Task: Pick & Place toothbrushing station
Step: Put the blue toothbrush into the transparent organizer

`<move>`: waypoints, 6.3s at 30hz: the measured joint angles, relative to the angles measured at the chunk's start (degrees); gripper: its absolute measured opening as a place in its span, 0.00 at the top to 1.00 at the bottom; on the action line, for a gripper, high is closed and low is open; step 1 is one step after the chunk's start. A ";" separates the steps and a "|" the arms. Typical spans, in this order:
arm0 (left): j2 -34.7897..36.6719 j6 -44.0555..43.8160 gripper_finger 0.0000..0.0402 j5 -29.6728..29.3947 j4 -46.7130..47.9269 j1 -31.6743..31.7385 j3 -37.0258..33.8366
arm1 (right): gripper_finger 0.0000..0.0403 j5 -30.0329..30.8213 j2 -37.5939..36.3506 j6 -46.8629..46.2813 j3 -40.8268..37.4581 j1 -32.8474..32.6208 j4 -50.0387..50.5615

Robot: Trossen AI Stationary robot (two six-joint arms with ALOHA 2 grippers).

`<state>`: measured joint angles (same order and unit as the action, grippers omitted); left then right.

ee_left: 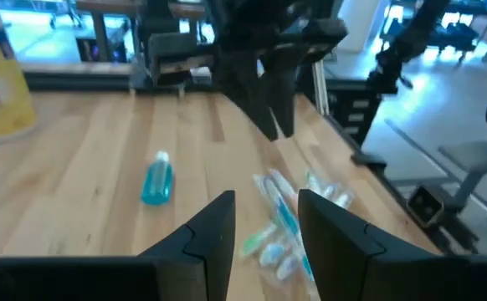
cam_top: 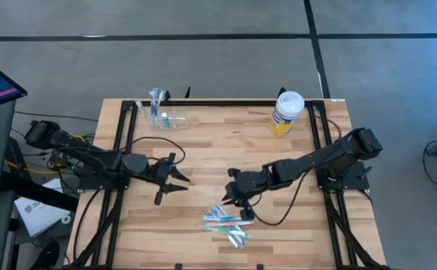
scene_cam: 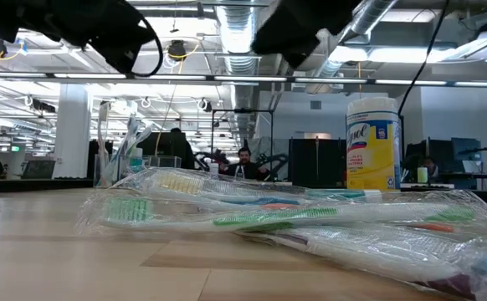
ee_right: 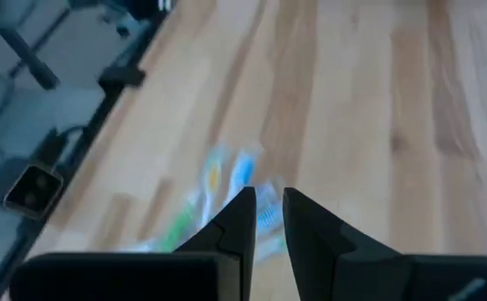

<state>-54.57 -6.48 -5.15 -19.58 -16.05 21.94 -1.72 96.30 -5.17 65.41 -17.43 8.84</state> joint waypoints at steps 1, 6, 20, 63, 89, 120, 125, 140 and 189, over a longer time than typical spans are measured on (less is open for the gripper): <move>-0.68 0.00 0.69 -0.01 -0.77 -0.40 -0.01 | 0.86 -0.02 0.80 -0.02 -0.18 -0.31 0.80; -5.09 -0.06 0.69 -0.59 -4.68 -1.19 0.02 | 0.86 -1.01 4.94 -0.45 -0.22 -1.73 -1.87; -12.43 -2.98 0.69 -0.87 -8.90 -1.60 0.02 | 0.86 -5.96 13.53 -2.59 -0.22 -2.47 -9.00; -12.67 -2.98 0.69 -0.79 -10.94 -1.63 0.02 | 0.73 -7.23 18.37 -0.93 -0.22 -0.78 -14.40; -12.67 -3.00 0.69 -0.79 -10.96 -1.63 0.02 | 0.76 -5.68 18.37 -0.90 -0.22 -0.92 -9.98; -12.67 -2.93 0.69 -0.81 -11.44 -1.60 0.02 | 1.00 -1.81 18.30 6.65 12.27 -0.62 4.97; -12.66 -2.84 0.69 -0.81 -11.64 -1.60 0.02 | 1.00 -1.29 15.20 8.10 12.84 -0.23 5.93; -12.65 -0.94 0.69 -0.83 -15.37 -1.52 0.02 | 1.00 5.05 3.10 14.73 12.74 -0.14 3.52; -12.42 19.78 0.77 -8.46 -41.08 -1.47 0.02 | 1.00 11.01 1.80 18.86 12.74 6.48 -14.92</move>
<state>-67.00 13.30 -13.60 -60.67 -17.52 21.96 9.29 98.10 13.69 78.15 -10.95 -6.08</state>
